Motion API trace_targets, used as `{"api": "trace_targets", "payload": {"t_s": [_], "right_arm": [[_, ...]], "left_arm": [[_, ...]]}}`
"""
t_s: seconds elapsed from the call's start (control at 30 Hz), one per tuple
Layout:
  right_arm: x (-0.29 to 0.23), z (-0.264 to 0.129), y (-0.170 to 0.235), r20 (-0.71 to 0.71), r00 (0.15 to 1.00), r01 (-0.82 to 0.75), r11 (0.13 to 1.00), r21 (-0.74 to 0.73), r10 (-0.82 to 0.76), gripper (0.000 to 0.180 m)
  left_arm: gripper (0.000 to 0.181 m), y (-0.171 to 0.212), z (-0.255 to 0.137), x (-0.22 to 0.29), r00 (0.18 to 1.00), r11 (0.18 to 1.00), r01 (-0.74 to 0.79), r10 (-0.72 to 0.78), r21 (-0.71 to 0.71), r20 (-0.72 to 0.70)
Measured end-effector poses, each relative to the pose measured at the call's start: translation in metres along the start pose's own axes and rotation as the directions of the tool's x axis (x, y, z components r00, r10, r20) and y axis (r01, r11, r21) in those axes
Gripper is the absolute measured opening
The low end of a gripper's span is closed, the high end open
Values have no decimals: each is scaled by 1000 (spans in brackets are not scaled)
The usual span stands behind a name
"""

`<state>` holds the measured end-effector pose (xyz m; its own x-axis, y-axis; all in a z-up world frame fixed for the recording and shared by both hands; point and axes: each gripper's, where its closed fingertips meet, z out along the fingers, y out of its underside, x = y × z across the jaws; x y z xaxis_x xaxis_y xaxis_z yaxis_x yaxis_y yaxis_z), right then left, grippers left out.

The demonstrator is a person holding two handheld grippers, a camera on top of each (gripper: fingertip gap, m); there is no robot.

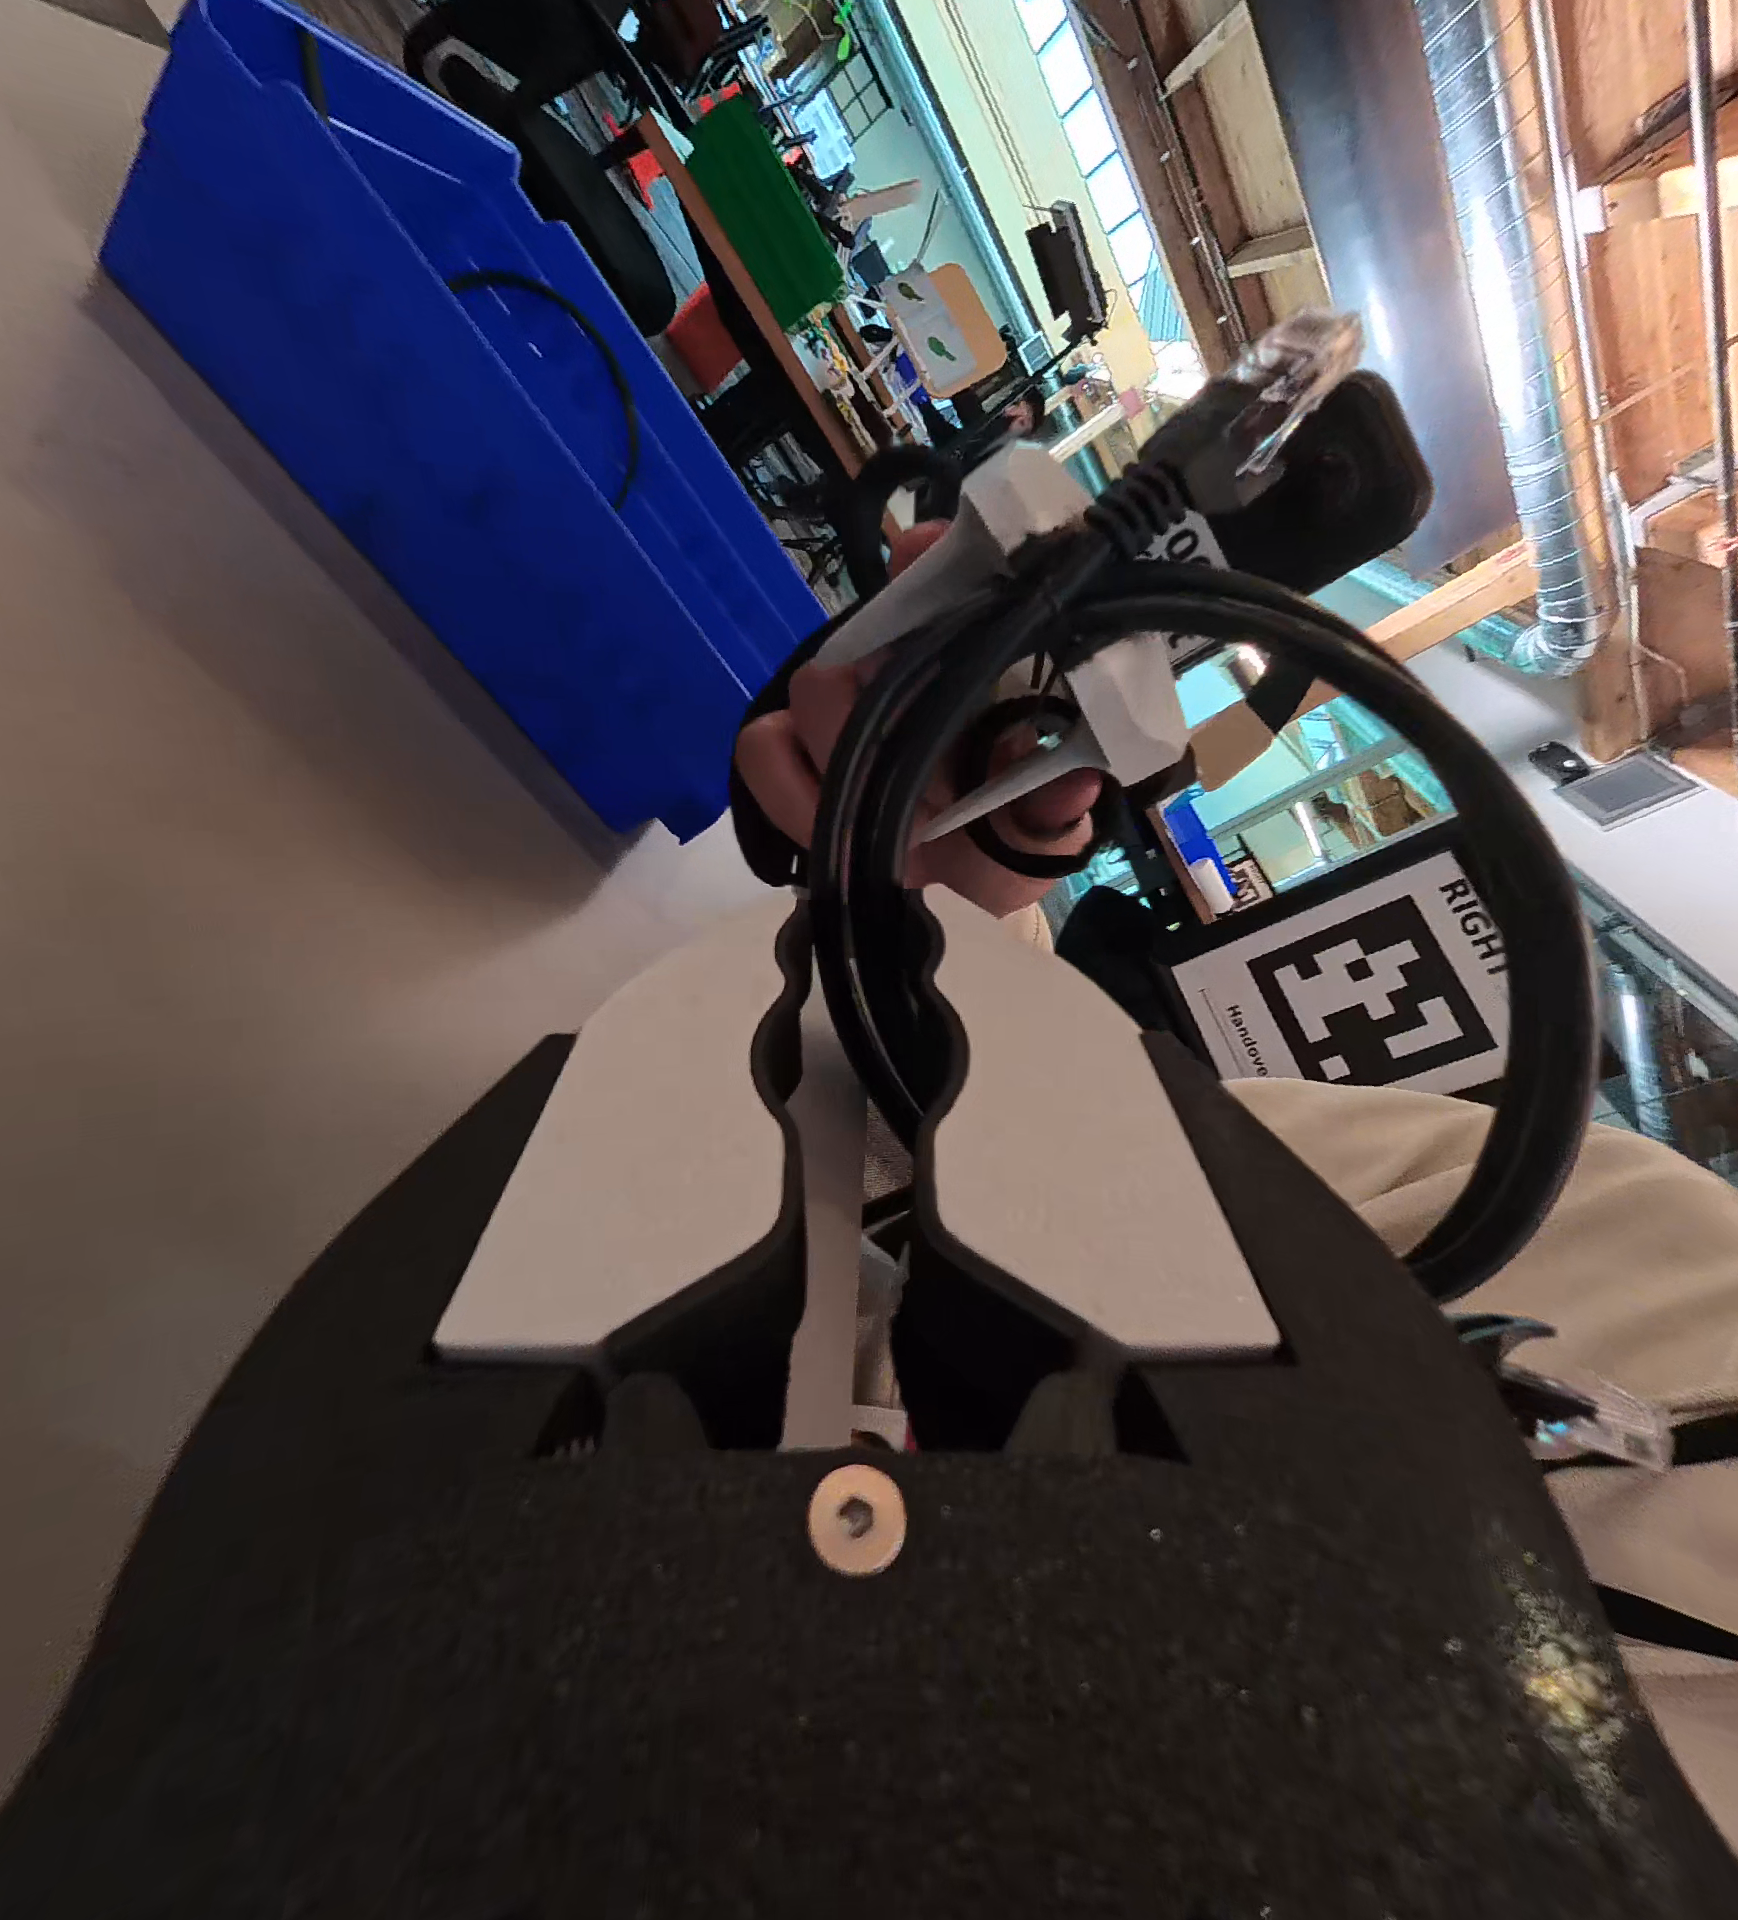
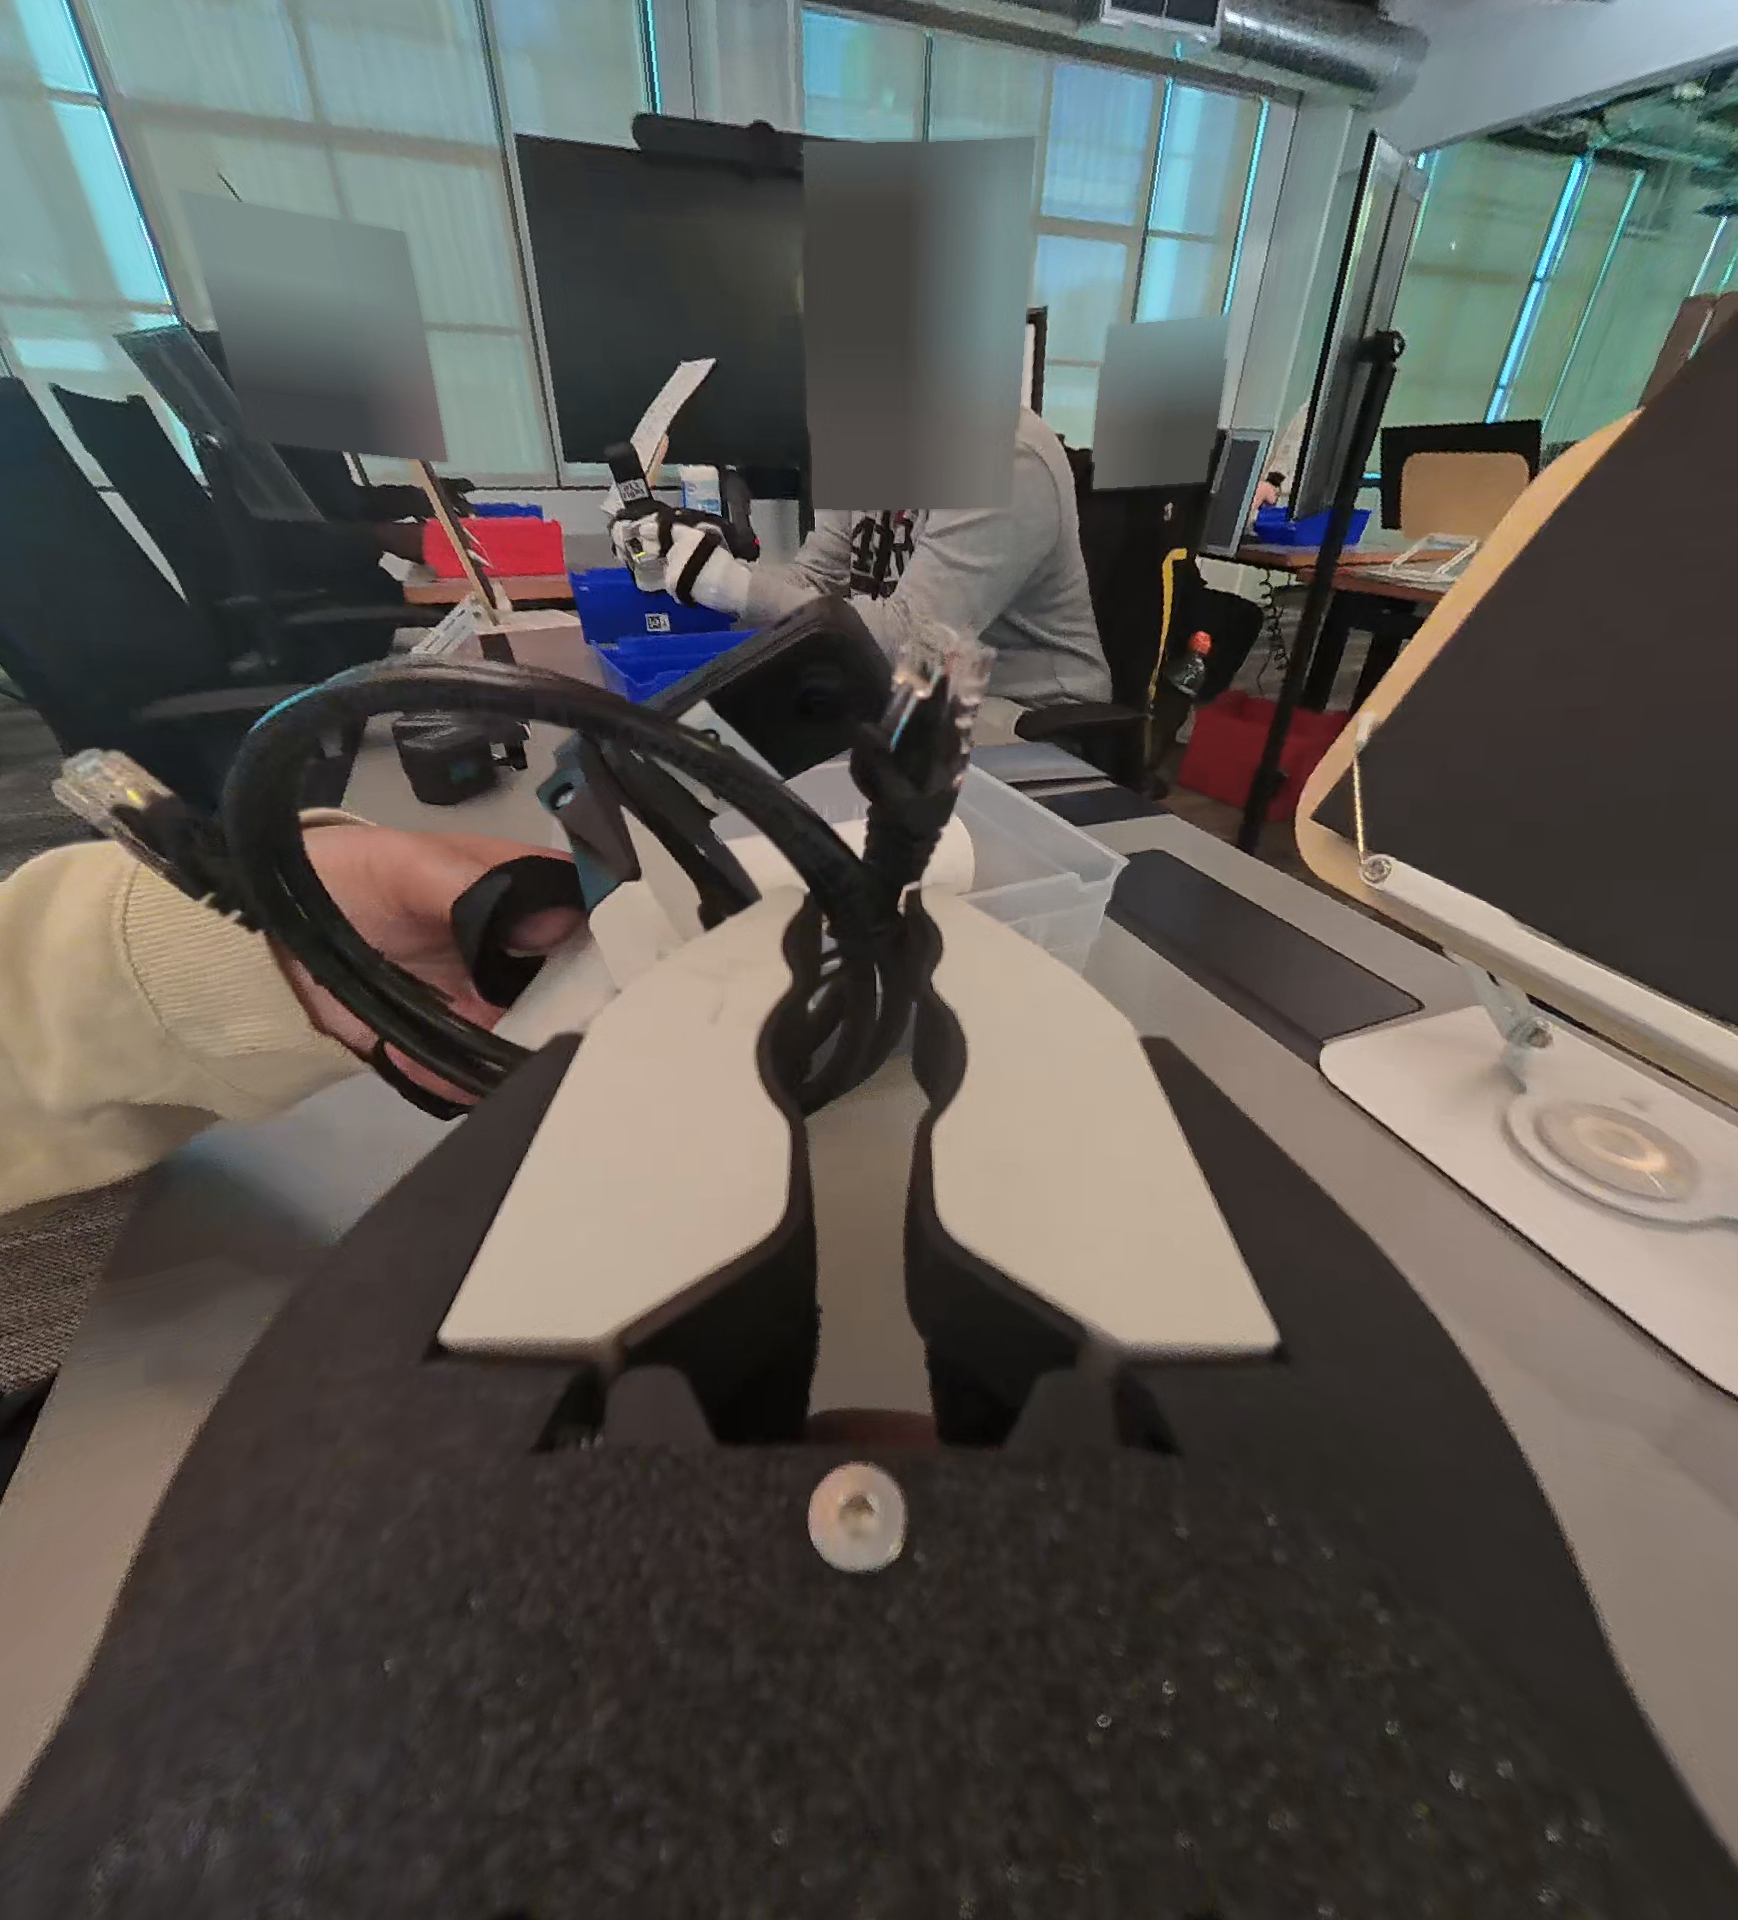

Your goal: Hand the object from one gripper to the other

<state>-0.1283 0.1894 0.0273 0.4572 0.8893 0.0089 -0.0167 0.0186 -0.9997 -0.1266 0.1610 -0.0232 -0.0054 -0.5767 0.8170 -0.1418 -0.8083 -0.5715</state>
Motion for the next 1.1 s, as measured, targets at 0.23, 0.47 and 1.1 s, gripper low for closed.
{"api": "trace_targets", "payload": {"t_s": [0.23,0.47,1.1], "right_arm": [[17,-19,7,-73,997,-17,996,-92,10,13],[58,-39,46,-266,837,278,790,-547,-479,14],[18,1,63,-101,679,494,555,-670,-727,13]], "left_arm": [[26,-38,-60,-24,971,980,-119,82,157,226],[52,-37,-87,2,688,872,-442,479,-208,545],[9,11,-34,-40,549,736,-422,672,-529,497]]}}
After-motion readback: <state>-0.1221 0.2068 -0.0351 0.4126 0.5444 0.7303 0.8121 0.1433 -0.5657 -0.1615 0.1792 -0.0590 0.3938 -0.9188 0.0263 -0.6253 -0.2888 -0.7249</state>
